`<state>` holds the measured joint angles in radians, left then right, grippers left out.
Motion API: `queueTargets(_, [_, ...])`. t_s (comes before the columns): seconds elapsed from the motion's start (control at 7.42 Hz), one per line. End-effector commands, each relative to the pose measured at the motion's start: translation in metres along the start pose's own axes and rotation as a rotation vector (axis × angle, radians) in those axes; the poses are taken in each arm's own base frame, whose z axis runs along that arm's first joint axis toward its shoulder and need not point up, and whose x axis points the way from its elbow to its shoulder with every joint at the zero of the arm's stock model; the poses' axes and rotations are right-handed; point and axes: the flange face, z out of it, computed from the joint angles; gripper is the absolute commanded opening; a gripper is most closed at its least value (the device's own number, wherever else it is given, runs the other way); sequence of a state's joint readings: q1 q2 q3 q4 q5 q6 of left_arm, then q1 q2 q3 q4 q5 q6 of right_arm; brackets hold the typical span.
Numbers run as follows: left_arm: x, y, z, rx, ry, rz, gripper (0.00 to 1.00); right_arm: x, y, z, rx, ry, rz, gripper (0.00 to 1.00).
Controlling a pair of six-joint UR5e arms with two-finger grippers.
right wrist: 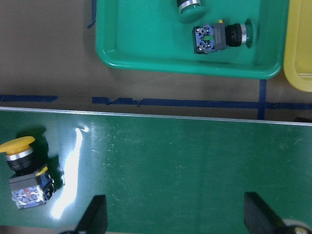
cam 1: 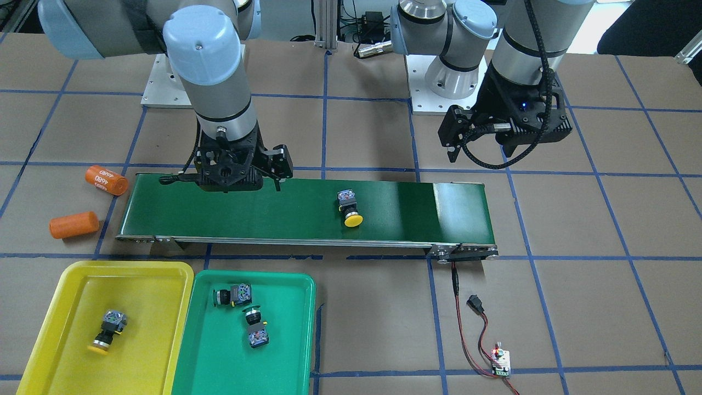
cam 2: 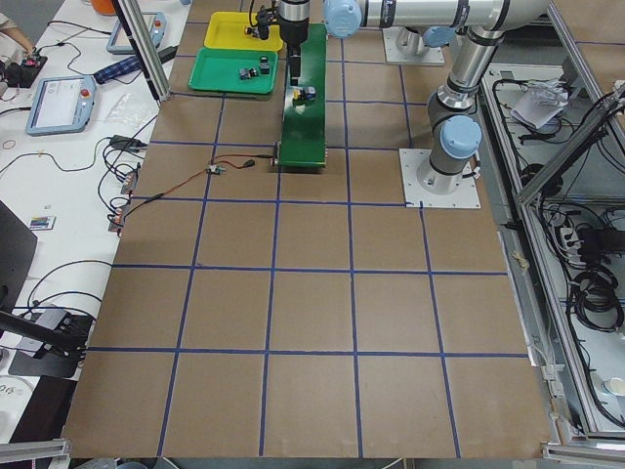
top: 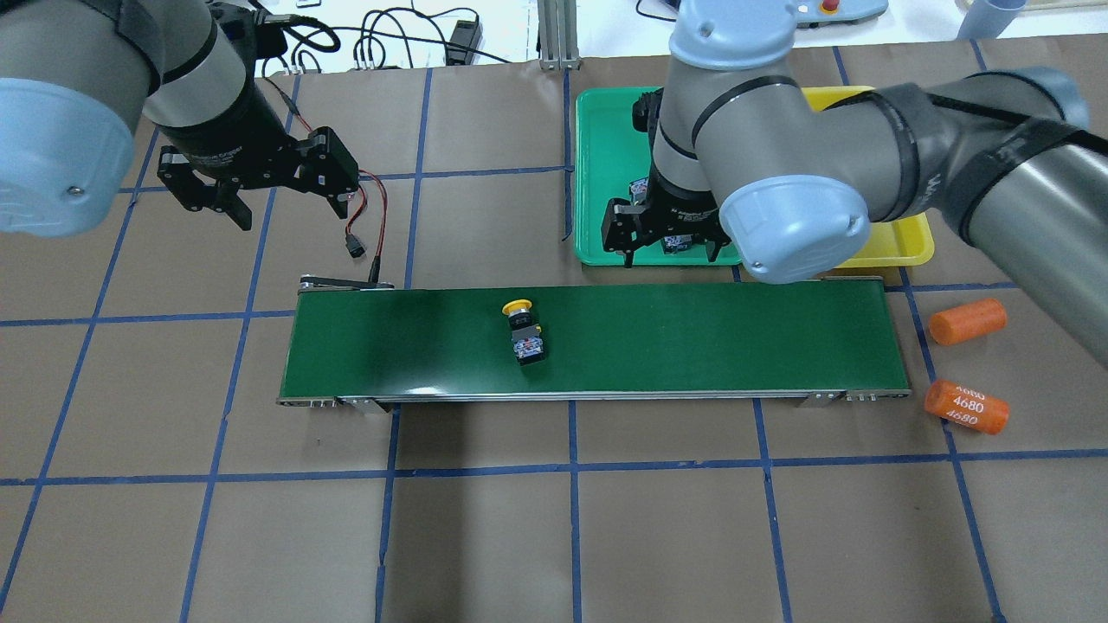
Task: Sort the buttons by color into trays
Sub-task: 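Move the right gripper to the other yellow-capped button on the belt and grasp it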
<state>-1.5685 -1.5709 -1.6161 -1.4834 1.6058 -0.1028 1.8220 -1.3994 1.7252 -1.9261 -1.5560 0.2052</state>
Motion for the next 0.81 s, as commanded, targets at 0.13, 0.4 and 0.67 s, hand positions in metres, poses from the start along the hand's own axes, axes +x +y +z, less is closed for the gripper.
queueTargets(0.13, [0.002,0.000,0.004,-0.010,0.000,0.003,1.00,-0.066,0.011,0.050,0.002,-0.007,-0.022,1.00])
queueTargets(0.4, [0.002,0.001,-0.001,0.003,0.000,0.004,1.00,-0.092,0.015,0.073,0.008,-0.011,-0.037,1.00])
queueTargets(0.67, [0.004,0.005,-0.002,0.007,0.002,0.007,1.00,-0.106,0.015,0.090,0.014,-0.012,-0.046,1.00])
